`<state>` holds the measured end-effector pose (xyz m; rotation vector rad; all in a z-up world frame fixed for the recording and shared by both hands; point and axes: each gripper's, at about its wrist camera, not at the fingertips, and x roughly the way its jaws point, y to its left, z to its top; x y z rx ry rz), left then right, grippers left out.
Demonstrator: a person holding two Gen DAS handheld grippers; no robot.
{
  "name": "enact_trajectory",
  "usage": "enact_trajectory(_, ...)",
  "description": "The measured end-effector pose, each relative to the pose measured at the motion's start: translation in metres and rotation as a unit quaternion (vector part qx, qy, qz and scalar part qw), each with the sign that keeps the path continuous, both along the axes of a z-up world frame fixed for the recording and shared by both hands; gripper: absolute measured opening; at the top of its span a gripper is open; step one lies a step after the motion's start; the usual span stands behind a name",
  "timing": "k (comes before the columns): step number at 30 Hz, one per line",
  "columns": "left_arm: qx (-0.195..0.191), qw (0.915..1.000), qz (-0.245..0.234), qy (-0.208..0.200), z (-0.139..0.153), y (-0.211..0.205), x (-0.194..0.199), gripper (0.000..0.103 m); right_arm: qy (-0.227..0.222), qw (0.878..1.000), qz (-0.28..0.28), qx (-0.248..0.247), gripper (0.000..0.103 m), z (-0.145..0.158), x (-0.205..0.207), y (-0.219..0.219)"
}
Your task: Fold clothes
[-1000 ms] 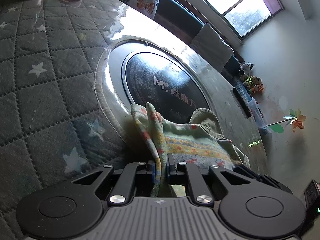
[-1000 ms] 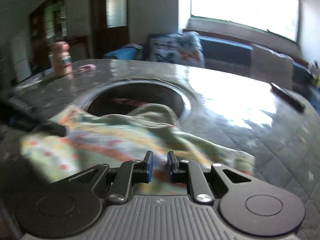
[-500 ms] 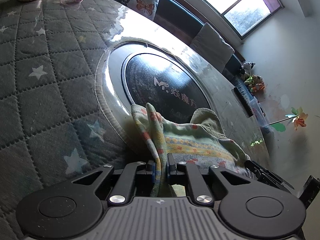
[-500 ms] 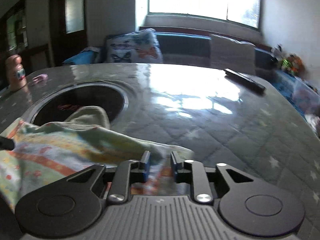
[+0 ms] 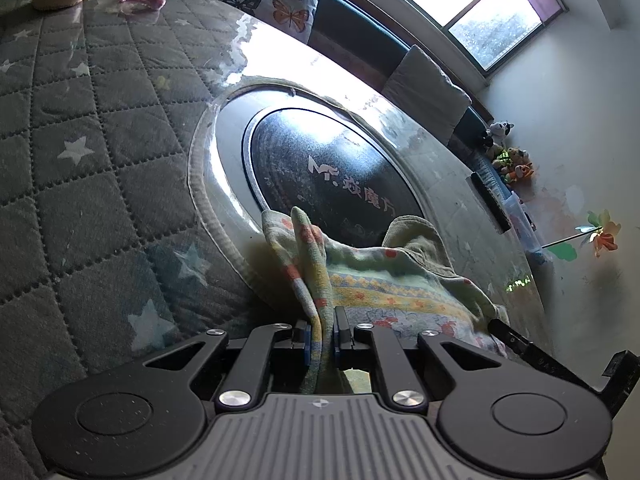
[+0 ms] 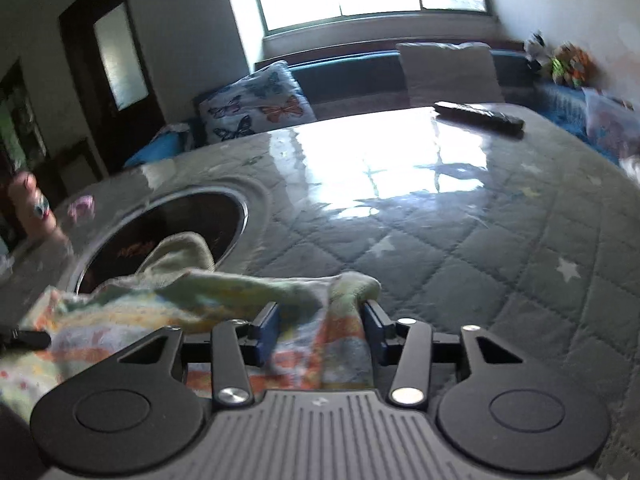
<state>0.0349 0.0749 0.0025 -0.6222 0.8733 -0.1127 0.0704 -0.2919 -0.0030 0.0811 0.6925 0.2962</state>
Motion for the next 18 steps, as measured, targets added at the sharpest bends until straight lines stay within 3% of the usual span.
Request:
enact_trajectory(1,0.002,1.0,0.0,0.0,0.0,-0.001,0.0,0.011,-0.006,1.0,0.006,-0.01,0.019,0.0,-0.002,0.004)
enact_trajectory(2,0.004,1.0,0.001,0.001,0.001,-0.001,0.0,0.011,-0.008,1.0,0.01,-0.008,0.012,0.0,-0.002,0.006)
enact_trajectory(10,0.028,0.9991,-0.019,-0.026,0.027,-0.019,0.01,0.009,-0.038,0.999,0.0,0.01,0.009,0.027,-0.012,-0.006)
enact_trajectory(18,0.047,0.9956,-0.064,-0.051,0.048,-0.08,0.049,0.008,-0.079,0.996,-0.043,-0.01,0.008,0.055,-0.01,-0.038)
